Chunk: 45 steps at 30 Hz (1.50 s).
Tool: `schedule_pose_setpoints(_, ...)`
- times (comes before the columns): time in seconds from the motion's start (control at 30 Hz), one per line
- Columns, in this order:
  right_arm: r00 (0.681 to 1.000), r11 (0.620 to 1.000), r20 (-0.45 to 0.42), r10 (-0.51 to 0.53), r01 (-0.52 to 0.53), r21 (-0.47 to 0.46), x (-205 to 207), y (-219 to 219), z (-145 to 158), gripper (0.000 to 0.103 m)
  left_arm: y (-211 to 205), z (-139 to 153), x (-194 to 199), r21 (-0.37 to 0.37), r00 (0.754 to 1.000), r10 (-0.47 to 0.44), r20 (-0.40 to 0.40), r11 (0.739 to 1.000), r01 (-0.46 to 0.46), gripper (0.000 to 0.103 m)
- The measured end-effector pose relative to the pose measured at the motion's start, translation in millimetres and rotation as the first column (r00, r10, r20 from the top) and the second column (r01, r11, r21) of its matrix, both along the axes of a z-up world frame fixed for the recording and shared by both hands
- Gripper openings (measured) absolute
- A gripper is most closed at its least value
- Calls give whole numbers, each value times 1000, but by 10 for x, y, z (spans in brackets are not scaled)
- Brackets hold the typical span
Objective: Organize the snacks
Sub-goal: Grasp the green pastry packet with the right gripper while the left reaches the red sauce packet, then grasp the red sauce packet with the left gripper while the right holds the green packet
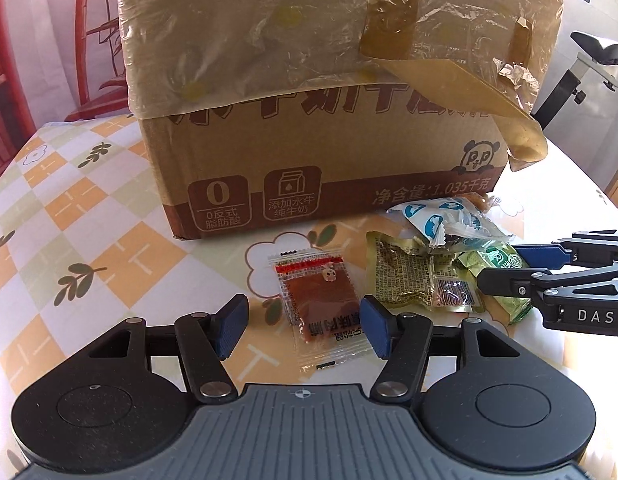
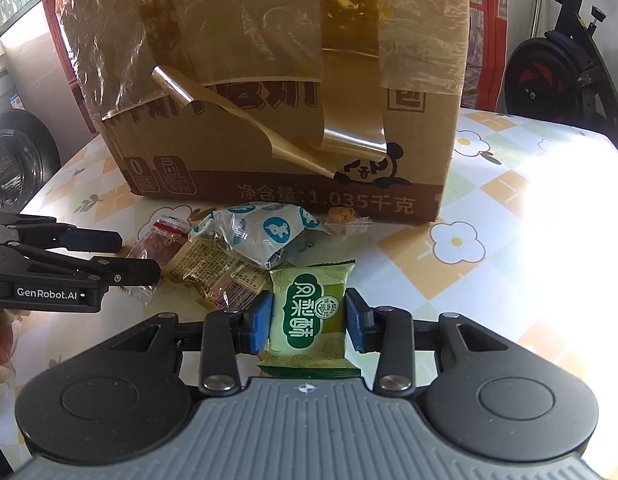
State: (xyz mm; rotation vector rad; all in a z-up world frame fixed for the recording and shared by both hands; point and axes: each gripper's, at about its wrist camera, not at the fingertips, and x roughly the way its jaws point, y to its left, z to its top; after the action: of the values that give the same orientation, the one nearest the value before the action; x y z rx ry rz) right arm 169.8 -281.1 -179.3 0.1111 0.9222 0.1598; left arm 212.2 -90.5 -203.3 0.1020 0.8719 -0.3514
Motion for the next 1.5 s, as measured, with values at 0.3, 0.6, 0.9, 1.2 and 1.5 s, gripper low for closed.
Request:
schedule_pose_setpoints(0.3,1000,1000,4,-2,2,4,-6,0,-2,41,33,-7,-57,27,999,-5,32,1000,4,55)
schedule_pose_setpoints(0.6,1000,1000,10,-3,3,16,-32,-12,7,41,320,-4,-176,23,996,73,43,997,-74,49)
schedule_pose_setpoints(0.9,1000,1000,24,-2,2,11,-43,-3,-2,41,364,23,-174,6,996,85,36,996,-85,51)
schedule_pose_setpoints(1.2,1000,1000,25,-3,2,13,-44,-9,-1,41,282,13,-74,-57,999,39,10,998,-38,53)
schedule_pose_setpoints(1.5,1000,1000,25,-2,2,13,-48,-7,-4,41,50,-11,4,14,999,24,36,1000,-24,57)
